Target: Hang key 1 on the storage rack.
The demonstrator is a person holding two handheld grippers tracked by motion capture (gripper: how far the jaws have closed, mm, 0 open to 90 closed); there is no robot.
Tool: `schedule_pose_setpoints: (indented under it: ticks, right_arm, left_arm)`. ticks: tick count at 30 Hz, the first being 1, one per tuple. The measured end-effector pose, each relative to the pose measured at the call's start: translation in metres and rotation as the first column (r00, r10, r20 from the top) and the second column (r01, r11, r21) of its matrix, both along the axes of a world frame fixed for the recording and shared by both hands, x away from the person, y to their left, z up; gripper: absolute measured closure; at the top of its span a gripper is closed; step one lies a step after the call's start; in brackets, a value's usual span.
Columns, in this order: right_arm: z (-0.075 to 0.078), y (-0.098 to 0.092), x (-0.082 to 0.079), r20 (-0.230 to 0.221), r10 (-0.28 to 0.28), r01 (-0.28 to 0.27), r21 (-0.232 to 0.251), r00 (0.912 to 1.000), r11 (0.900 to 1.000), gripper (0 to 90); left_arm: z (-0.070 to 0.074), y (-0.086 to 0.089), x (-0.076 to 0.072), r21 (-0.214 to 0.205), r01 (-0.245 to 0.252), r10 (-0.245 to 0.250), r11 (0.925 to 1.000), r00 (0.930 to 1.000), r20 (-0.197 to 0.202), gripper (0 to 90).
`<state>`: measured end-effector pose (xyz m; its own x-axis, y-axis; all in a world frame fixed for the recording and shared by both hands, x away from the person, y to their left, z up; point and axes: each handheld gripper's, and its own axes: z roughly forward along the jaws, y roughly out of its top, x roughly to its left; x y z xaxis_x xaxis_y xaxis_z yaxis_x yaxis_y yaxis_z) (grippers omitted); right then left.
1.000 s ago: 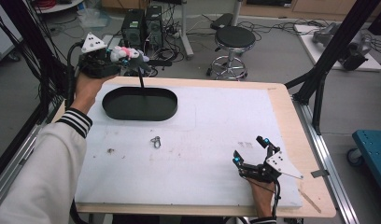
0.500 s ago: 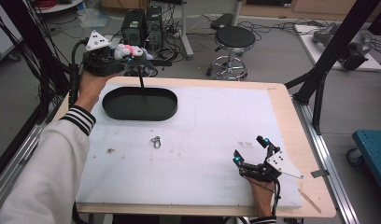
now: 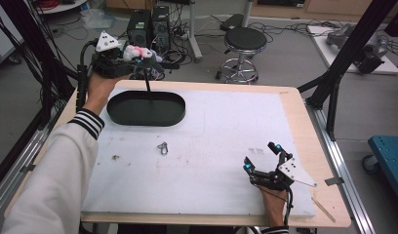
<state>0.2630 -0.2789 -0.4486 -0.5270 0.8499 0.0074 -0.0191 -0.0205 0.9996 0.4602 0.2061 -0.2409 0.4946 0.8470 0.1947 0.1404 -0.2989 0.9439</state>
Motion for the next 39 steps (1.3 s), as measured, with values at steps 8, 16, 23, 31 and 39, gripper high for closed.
schedule_pose_setpoints:
  ticks: [8, 16, 23, 31, 39]
  right_arm:
    - [0.000, 0.000, 0.000, 0.002, 0.001, -0.001, -0.004, 1.0000, 1.0000, 0.6]
    - [0.000, 0.000, 0.000, -0.002, -0.003, 0.003, -0.003, 1.0000, 1.0000, 0.6]
    - [0.000, 0.000, 0.000, -0.003, -0.002, 0.002, -0.004, 1.0000, 1.0000, 0.6]
    - [0.000, 0.001, 0.000, -0.003, -0.001, 0.001, -0.005, 1.0000, 1.0000, 0.6]
    - [-0.001, 0.001, 0.000, -0.007, 0.003, -0.003, -0.003, 1.0000, 1.0000, 0.6]
  left_arm:
    - [-0.005, -0.008, 0.003, 0.007, 0.011, -0.010, 0.9999, 0.9998, -0.015, 54.1]
    - [-0.014, -0.020, 0.003, 0.016, 0.040, -0.039, 0.9991, 0.9984, -0.040, 54.1]
    - [-0.019, -0.025, -0.001, 0.034, 0.055, -0.053, 0.9979, 0.9972, -0.053, 54.2]
    - [-0.030, -0.027, -0.005, 0.038, 0.060, -0.058, 0.9974, 0.9961, -0.067, 54.6]
    - [-0.038, -0.030, -0.010, 0.059, 0.061, -0.056, 0.9964, 0.9948, -0.085, 55.0]
